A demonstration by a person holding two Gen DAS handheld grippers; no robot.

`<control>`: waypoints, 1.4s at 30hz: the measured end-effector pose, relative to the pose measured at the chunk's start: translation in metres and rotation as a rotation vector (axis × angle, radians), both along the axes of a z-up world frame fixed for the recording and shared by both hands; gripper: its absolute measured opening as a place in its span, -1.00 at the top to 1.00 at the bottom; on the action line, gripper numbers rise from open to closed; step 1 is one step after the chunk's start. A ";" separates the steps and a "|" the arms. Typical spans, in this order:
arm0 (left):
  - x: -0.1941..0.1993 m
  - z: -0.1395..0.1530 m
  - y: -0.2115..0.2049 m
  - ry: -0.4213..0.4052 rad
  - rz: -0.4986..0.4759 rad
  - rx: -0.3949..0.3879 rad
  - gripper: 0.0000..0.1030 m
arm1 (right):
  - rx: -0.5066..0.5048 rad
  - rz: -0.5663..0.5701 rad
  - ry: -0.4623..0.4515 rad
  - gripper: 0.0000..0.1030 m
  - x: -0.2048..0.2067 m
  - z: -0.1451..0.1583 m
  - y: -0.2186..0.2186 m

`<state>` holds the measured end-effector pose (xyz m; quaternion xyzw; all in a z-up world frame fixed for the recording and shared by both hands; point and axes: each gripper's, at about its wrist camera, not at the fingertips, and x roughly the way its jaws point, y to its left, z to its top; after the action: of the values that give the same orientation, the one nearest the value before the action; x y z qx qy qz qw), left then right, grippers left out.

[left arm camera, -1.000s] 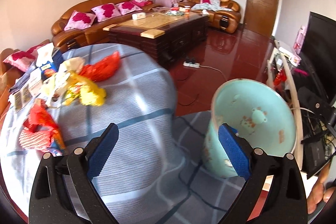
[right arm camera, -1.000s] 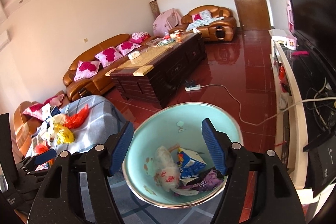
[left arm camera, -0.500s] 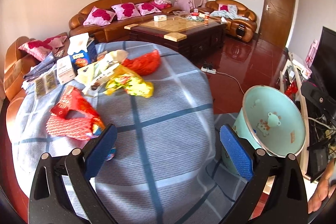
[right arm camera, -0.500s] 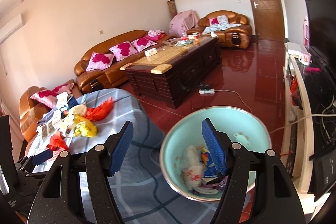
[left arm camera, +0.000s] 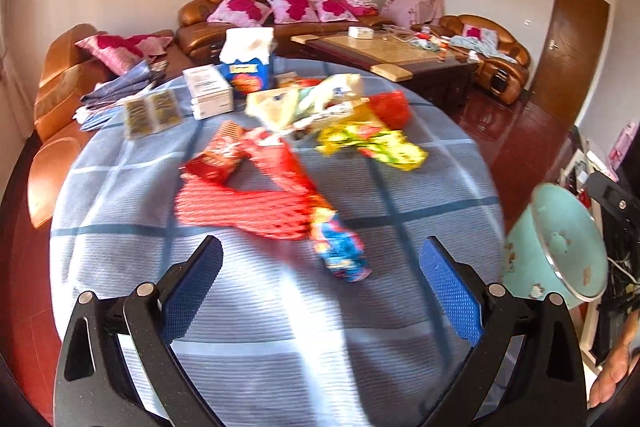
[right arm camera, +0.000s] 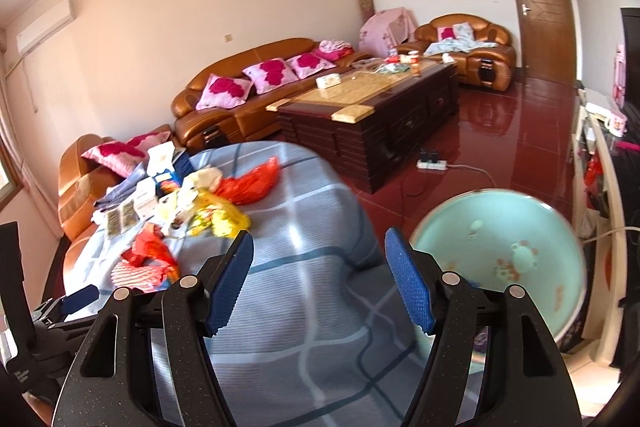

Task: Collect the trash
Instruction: 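Move both grippers back over the table toward the red mesh net, then grasp the blue snack wrapper with the right gripper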

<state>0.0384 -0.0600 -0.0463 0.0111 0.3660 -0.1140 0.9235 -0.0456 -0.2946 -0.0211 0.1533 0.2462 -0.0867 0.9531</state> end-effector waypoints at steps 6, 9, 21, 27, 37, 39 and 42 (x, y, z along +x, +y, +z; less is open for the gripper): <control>0.007 -0.010 0.044 0.023 0.087 0.000 -0.88 | 0.017 0.061 0.020 -0.32 0.016 -0.007 0.032; 0.010 -0.014 0.061 0.033 0.120 0.000 -0.88 | 0.025 0.094 0.029 -0.32 0.022 -0.010 0.046; 0.024 -0.024 0.111 0.062 0.214 -0.026 -0.88 | 0.019 0.226 0.099 -0.26 0.063 -0.025 0.104; 0.034 -0.032 0.124 0.078 0.247 -0.015 -0.88 | 0.016 0.300 0.153 -0.18 0.088 -0.040 0.131; 0.047 -0.043 0.139 0.085 0.257 0.000 -0.88 | 0.010 0.356 0.249 -0.04 0.120 -0.068 0.156; 0.051 -0.043 0.137 0.083 0.248 0.005 -0.88 | 0.001 0.357 0.275 0.06 0.125 -0.073 0.159; 0.055 -0.039 0.132 0.071 0.233 0.008 -0.88 | 0.010 0.374 0.294 0.29 0.130 -0.079 0.162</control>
<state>0.0935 0.0720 -0.0856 -0.0320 0.3978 -0.0049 0.9169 0.0839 -0.1328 -0.1002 0.0953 0.4066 0.0714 0.9058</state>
